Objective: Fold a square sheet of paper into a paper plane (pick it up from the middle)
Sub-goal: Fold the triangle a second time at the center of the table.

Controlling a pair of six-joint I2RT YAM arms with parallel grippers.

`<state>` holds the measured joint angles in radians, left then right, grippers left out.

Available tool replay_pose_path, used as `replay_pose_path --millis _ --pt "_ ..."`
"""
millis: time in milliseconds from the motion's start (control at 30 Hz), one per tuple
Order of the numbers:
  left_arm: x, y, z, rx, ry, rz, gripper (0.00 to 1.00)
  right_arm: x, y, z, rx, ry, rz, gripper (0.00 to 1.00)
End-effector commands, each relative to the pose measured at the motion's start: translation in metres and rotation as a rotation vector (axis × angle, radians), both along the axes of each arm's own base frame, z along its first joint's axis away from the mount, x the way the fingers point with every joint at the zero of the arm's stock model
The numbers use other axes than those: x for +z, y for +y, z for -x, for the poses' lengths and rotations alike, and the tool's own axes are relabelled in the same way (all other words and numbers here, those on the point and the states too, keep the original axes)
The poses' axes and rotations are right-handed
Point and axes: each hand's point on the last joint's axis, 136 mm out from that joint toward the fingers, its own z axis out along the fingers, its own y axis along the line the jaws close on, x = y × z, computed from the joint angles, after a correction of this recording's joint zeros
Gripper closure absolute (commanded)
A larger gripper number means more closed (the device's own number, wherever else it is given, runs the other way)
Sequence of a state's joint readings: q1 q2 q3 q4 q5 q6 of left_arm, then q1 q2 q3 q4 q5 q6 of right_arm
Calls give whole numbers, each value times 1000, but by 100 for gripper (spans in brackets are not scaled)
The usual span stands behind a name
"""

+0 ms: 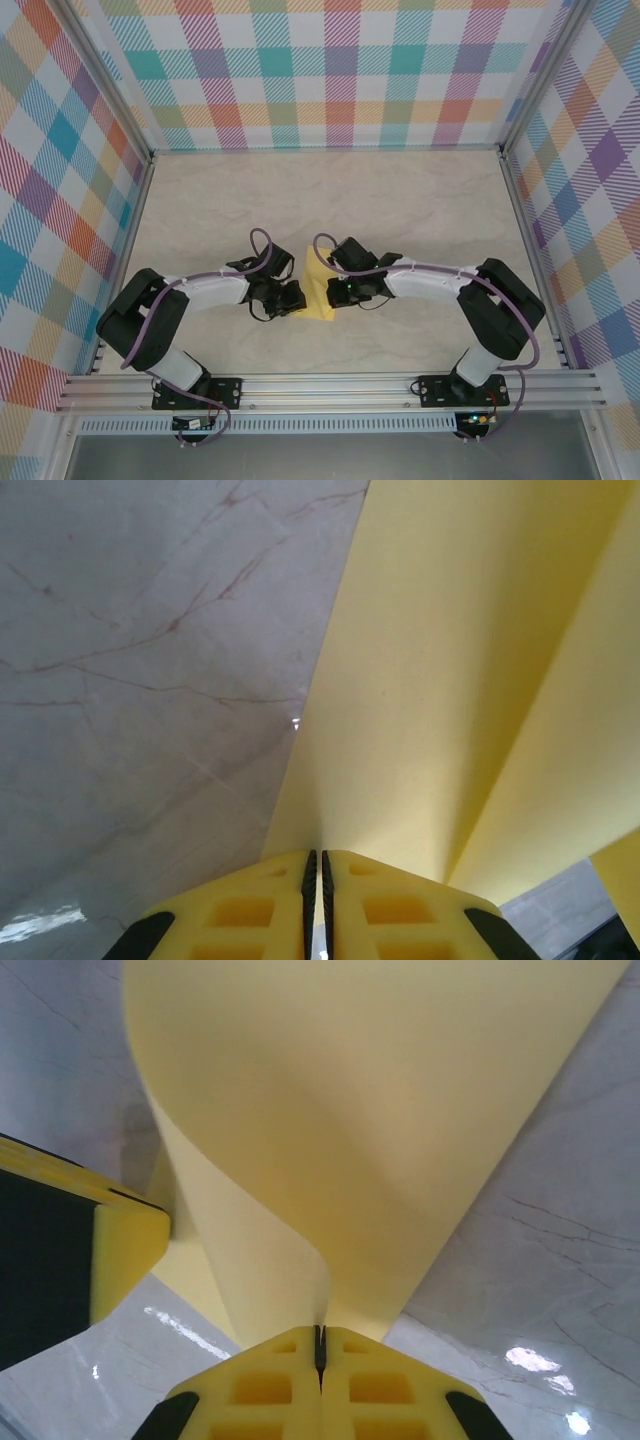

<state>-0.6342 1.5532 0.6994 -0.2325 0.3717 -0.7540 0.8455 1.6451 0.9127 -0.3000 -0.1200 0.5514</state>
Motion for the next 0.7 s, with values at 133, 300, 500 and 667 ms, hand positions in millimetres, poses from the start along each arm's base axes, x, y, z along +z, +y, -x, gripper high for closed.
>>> replay_pose_path --millis 133,300,500,667 --pt "-6 1 3 -26 -9 -52 88 -8 -9 -9 23 -3 125 100" --pt "-7 2 2 -38 -14 -67 89 -10 -9 -13 38 -8 158 100" --pt "-11 14 9 -40 2 -123 89 -11 -9 -20 58 -17 196 100" --pt "-14 14 11 -40 9 -118 89 -12 -7 -23 74 -25 205 100"
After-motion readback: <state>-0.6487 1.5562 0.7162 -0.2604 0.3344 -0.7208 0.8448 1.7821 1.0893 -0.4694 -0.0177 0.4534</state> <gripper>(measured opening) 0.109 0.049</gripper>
